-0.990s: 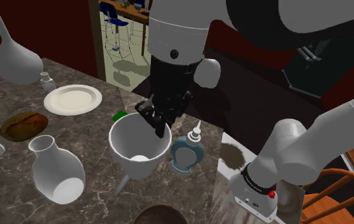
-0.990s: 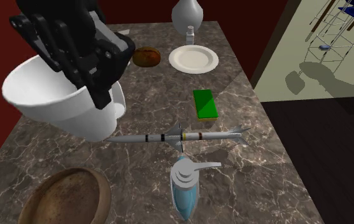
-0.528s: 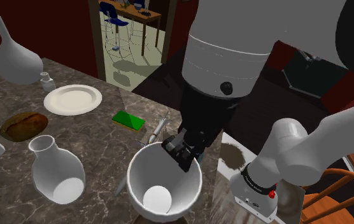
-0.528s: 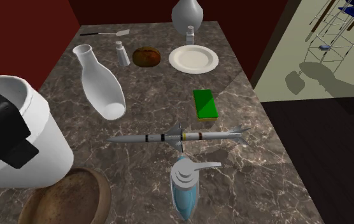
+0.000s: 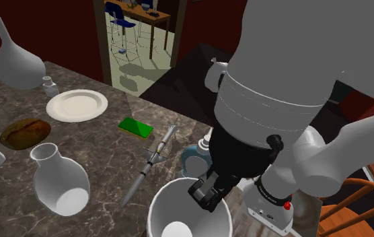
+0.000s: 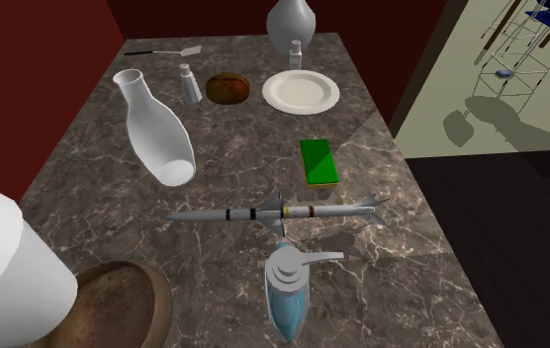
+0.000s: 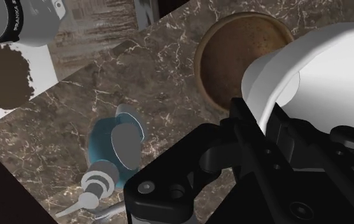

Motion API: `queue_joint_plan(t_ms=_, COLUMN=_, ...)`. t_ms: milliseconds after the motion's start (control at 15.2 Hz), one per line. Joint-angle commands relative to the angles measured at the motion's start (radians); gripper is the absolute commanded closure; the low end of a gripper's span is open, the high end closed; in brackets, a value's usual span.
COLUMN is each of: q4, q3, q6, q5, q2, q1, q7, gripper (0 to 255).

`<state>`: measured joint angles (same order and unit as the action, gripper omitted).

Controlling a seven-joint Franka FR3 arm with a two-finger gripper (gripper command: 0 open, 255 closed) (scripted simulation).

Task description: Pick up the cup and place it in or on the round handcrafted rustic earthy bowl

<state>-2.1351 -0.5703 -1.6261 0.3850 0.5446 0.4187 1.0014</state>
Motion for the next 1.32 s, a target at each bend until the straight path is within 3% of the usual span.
queue_joint_plan(t_ms=0, q4=-0.028, q3=-0.005, q6=-0.026, q5=0.005, q2=0.003, q1=0.002, q7=-0.005, gripper=255)
queue_joint_plan(t_ms=1254, q4=-0.236, q3=-0.065, q6=-0.247, q5=0.046, q2=-0.010, q1=0.014, q7=-0.034, gripper=255)
